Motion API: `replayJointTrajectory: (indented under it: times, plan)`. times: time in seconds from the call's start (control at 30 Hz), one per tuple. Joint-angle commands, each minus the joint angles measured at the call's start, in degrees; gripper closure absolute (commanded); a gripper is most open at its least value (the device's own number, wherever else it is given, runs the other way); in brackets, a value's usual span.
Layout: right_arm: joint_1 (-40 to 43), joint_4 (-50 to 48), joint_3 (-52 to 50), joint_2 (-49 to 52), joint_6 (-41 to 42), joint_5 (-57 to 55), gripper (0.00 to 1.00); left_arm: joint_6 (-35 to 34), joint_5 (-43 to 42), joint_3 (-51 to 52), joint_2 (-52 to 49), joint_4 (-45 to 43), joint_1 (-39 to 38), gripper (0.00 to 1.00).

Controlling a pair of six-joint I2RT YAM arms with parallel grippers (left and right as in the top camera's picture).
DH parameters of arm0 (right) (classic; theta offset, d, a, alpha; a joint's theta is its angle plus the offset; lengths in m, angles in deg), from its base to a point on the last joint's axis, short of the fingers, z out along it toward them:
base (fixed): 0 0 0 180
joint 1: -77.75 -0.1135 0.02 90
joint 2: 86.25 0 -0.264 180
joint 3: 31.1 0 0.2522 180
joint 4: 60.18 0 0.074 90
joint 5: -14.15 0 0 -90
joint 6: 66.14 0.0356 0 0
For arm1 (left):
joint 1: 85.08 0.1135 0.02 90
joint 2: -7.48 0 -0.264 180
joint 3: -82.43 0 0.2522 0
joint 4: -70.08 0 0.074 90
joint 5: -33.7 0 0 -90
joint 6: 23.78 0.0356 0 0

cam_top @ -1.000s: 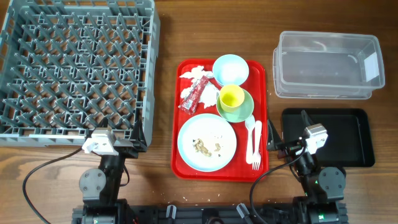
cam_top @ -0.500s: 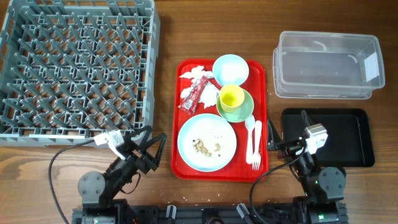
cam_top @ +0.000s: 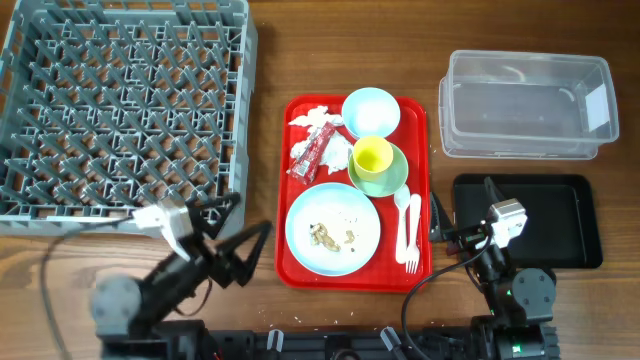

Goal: Sort waste into correct bins and load items into the dishwasher rack
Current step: 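Reach the left gripper over the tray to the yellow cup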

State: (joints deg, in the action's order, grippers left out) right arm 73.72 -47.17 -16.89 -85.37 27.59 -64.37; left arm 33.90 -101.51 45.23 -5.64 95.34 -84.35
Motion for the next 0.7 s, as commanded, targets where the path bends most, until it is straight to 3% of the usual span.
replayJointTrajectory:
  times: [0.0, 0.1, 0.27, 0.4, 0.53, 0.67]
  plan:
    - [0.15, -0.09, -0.15, -0.61, -0.61, -0.50, 0.00, 23.71, 10.67, -22.58, -18.75, 22.58, -0.15, 0.00]
    - [0.15, -0.09, -0.15, -0.61, -0.59, -0.50, 0.00, 29.24, 12.68, -39.23, -34.27, 40.13, -1.03, 0.00]
    - [0.15, -0.09, -0.15, -0.61, -0.61, -0.50, 0.00, 29.07, 25.14, -62.88, -56.98, 61.99, -9.27, 0.00]
    - [0.15, -0.09, -0.15, -0.61, -0.61, -0.50, 0.00, 27.67, 22.40, -66.14, -66.97, 60.06, -16.90, 0.00]
    - [0.15, -0.09, -0.15, -0.61, -0.59, -0.50, 0.00, 21.57, 18.82, -66.14, -73.46, 57.77, -20.46, 0.00]
    - [0.15, -0.09, -0.15, -0.61, -0.61, -0.50, 0.00, 20.92, 18.84, -66.14, -78.60, 56.26, -23.87, 0.00]
